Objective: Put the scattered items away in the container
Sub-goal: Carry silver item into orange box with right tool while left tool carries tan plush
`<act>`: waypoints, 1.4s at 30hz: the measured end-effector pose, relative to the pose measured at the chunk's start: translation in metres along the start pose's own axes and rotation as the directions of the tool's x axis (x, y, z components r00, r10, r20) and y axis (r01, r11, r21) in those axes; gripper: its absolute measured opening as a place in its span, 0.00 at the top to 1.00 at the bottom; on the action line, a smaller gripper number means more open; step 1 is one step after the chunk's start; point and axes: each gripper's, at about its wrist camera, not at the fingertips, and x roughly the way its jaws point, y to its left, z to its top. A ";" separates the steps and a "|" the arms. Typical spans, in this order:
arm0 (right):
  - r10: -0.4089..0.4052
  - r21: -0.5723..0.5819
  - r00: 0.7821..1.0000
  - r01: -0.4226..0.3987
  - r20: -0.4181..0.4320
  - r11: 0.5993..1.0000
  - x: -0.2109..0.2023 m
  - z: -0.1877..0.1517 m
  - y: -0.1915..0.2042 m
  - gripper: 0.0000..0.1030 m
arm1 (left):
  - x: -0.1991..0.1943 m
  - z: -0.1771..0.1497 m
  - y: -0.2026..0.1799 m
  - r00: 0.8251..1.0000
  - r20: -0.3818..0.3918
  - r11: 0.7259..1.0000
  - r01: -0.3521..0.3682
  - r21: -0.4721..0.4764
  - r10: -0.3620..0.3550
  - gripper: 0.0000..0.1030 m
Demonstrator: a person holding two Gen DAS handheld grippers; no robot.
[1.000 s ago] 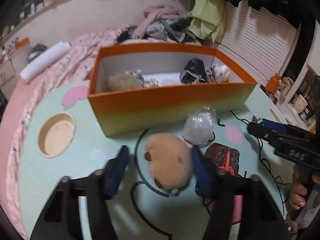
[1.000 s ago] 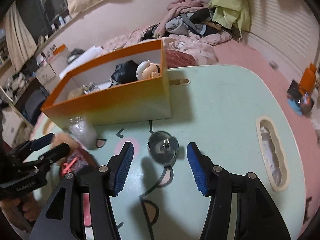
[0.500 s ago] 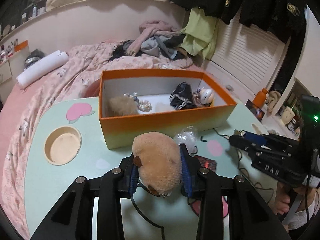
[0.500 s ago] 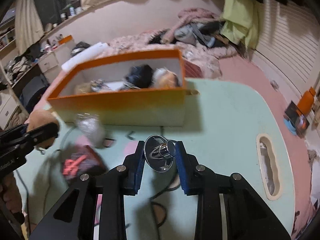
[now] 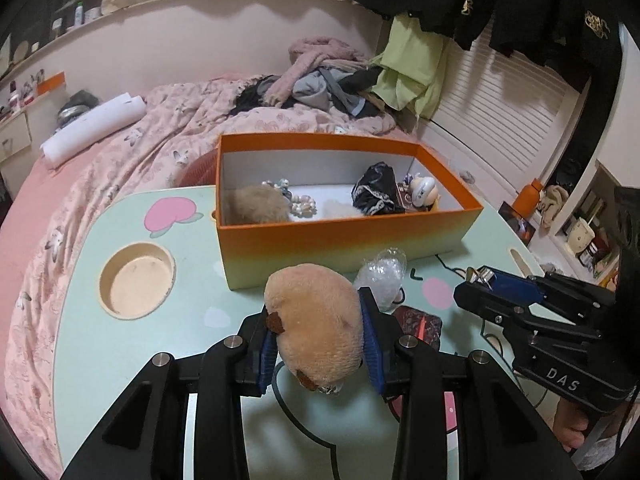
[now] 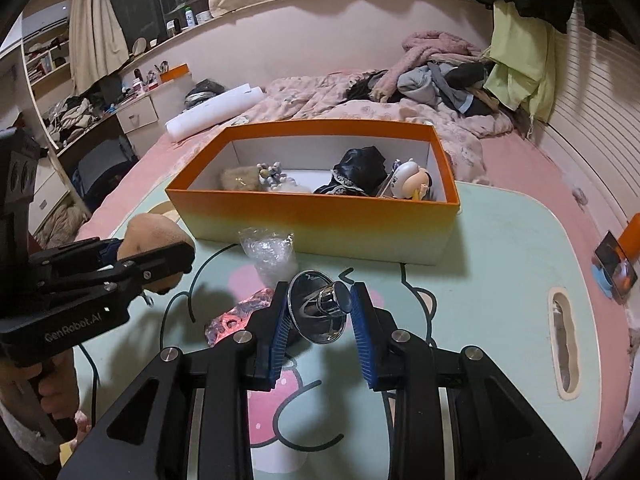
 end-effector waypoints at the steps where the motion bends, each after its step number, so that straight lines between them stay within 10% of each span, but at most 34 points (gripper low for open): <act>1: -0.004 0.000 1.000 0.004 0.002 1.000 0.000 0.000 -0.001 0.70 | -0.001 0.001 0.000 1.000 0.003 1.000 -0.001 0.000 0.001 0.66; 31: -0.023 0.008 1.000 0.022 0.016 1.000 -0.001 0.009 -0.005 0.70 | -0.006 0.019 0.001 0.999 0.033 1.000 -0.003 0.020 0.003 0.66; 42: -0.029 0.043 0.996 0.025 0.082 0.999 0.001 0.073 -0.008 0.70 | 0.003 0.078 -0.003 0.995 0.092 0.997 -0.041 0.061 0.035 0.66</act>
